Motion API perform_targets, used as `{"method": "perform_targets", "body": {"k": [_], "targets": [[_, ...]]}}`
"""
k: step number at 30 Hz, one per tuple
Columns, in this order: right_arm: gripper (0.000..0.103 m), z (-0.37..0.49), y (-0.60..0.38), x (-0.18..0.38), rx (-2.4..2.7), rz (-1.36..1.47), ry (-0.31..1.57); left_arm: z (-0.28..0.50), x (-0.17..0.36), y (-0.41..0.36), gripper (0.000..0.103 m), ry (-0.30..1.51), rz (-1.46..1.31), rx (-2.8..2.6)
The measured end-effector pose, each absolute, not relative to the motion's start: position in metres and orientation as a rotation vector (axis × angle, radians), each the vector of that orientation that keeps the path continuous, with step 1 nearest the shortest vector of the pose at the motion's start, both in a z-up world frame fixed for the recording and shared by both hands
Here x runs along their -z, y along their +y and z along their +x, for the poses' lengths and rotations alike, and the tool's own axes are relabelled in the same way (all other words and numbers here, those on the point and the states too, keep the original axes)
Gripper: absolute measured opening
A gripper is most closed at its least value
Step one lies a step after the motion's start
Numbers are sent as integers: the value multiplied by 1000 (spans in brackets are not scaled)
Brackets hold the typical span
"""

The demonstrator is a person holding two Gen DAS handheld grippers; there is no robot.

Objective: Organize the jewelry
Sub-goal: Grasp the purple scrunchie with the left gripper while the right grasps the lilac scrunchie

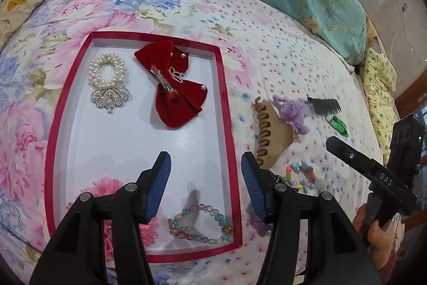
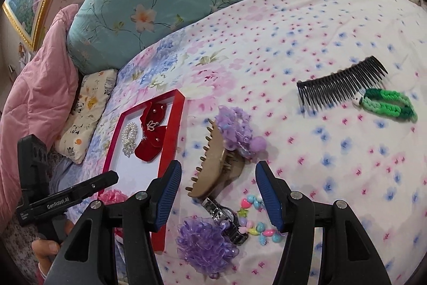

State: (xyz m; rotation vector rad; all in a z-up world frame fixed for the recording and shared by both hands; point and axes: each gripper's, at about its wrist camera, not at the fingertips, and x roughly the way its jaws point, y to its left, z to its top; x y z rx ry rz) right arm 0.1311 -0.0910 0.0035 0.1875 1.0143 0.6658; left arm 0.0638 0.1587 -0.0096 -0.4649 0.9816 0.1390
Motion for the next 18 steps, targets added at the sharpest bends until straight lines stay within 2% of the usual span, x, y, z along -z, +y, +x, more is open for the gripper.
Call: {"method": "perform_targets", "body": {"k": [10, 18], "targets": [[60, 141, -90, 2, -666, 186, 1017, 62, 10, 141, 60, 1000, -450, -104], [60, 155, -83, 7, -675, 178, 1018, 58, 23, 89, 60, 1051, -428, 9]]}}
